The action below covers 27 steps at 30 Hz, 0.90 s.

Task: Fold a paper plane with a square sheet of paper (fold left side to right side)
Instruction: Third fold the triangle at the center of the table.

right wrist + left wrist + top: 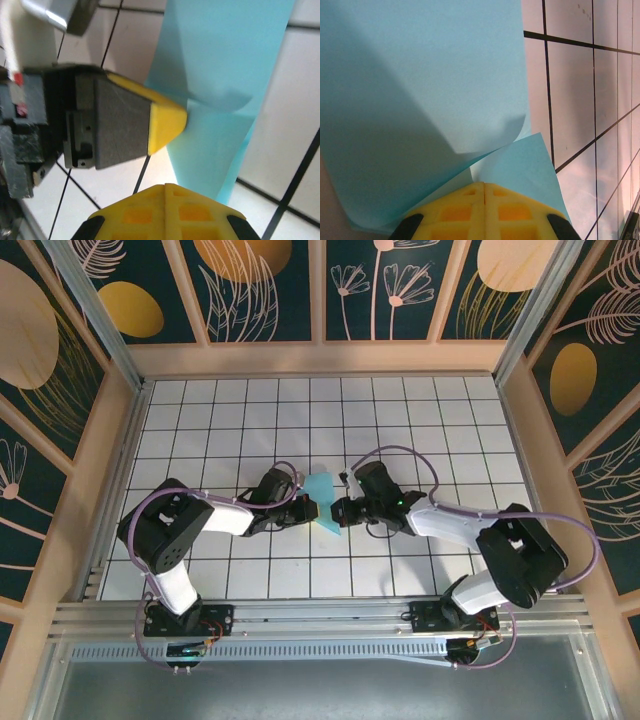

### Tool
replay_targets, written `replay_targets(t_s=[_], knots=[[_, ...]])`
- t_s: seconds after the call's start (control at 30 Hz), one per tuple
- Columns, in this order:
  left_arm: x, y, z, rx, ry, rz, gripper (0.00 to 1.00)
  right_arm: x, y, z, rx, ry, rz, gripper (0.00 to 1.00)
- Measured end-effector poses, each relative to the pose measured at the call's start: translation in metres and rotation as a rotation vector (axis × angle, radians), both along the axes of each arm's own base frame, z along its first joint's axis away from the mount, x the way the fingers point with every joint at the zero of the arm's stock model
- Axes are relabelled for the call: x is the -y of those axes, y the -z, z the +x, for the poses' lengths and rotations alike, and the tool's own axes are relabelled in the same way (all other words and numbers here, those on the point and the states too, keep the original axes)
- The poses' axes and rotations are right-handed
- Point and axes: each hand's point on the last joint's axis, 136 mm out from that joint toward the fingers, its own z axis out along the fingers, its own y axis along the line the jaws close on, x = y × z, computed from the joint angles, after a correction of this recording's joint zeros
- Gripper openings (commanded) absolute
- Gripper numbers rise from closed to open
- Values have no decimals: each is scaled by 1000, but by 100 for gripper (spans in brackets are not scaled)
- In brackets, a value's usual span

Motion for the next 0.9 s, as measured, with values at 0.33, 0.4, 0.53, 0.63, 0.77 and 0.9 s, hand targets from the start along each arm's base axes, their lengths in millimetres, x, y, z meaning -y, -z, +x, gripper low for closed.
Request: replay_targets(t_s=[0.33,0.4,0.53,0.63,0.77,0.9], knots=[[0,0,0,-7,0,5,0,-6,28,-11,-125,0,-1,0],[0,0,0,-7,0,6,0,-7,29,-10,-132,7,2,0],[0,0,0,-9,0,7,0,-7,34,-11,-146,13,5,0],[0,0,0,-10,0,8,0,-6,38,-15,-167,18,8,0],[0,0,0,-10,0,8,0,-4,43,-20,-191,16,8,0],[0,0,0,-10,0,9,0,-5,45,-21,-206,18,13,0]])
